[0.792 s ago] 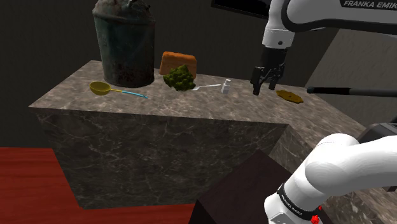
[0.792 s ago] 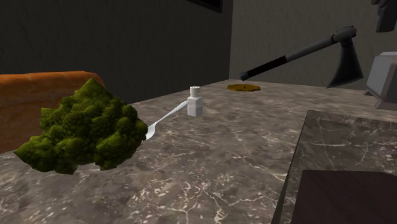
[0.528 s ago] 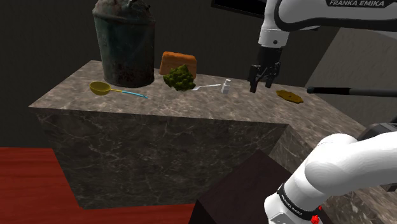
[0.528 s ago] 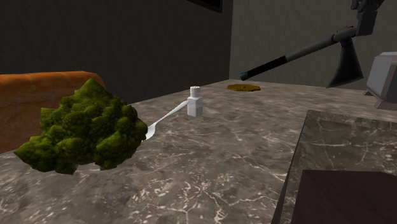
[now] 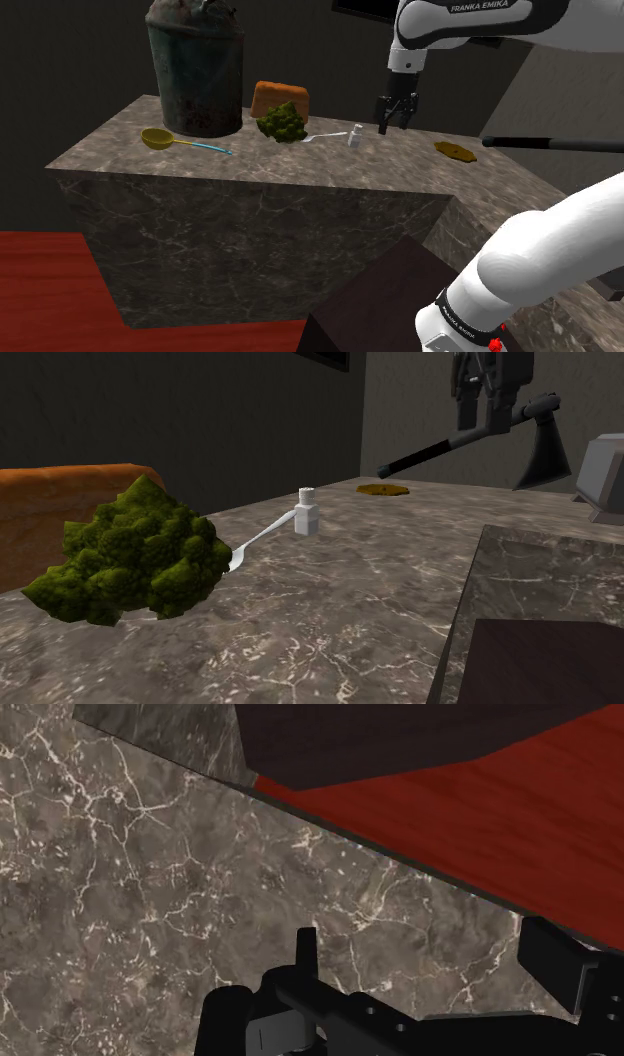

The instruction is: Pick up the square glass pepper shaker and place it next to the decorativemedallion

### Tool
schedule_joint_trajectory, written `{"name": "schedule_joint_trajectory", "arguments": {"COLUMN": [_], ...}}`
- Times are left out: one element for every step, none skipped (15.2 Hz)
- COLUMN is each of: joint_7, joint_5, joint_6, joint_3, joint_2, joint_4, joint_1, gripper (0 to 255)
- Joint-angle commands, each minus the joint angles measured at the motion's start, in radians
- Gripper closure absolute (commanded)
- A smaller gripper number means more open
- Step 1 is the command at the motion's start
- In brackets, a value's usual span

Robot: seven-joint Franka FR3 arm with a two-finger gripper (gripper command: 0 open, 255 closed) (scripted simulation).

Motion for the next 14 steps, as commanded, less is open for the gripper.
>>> {"name": "schedule_joint_trajectory", "arguments": {"joint_7": [-0.032, -0.049, -0.065, -0.082, -0.099, -0.116, -0.133, -0.15, -0.167, -0.183, -0.199, -0.215, -0.231, -0.245], "joint_5": [0.004, 0.008, 0.013, 0.019, 0.025, 0.033, 0.041, 0.05, 0.06, 0.07, 0.081, 0.092, 0.104, 0.115], "joint_6": [0.012, 0.017, 0.021, 0.023, 0.024, 0.024, 0.023, 0.02, 0.015, 0.009, 0.001, -0.008, -0.019, -0.033], "joint_3": [-0.022, -0.033, -0.043, -0.052, -0.061, -0.07, -0.078, -0.085, -0.092, -0.097, -0.102, -0.106, -0.11, -0.112], "joint_2": [0.078, 0.118, 0.158, 0.199, 0.24, 0.281, 0.323, 0.366, 0.409, 0.453, 0.498, 0.543, 0.59, 0.637], "joint_4": [0.06, 0.093, 0.126, 0.162, 0.199, 0.237, 0.277, 0.319, 0.363, 0.408, 0.456, 0.506, 0.559, 0.616], "joint_1": [-0.006, -0.009, -0.012, -0.016, -0.02, -0.025, -0.03, -0.036, -0.042, -0.049, -0.057, -0.066, -0.075, -0.086], "gripper": [0, 0, 0, 0, 0, 0, 0, 0, 0, 0, 0, 0, 0, 0]}}
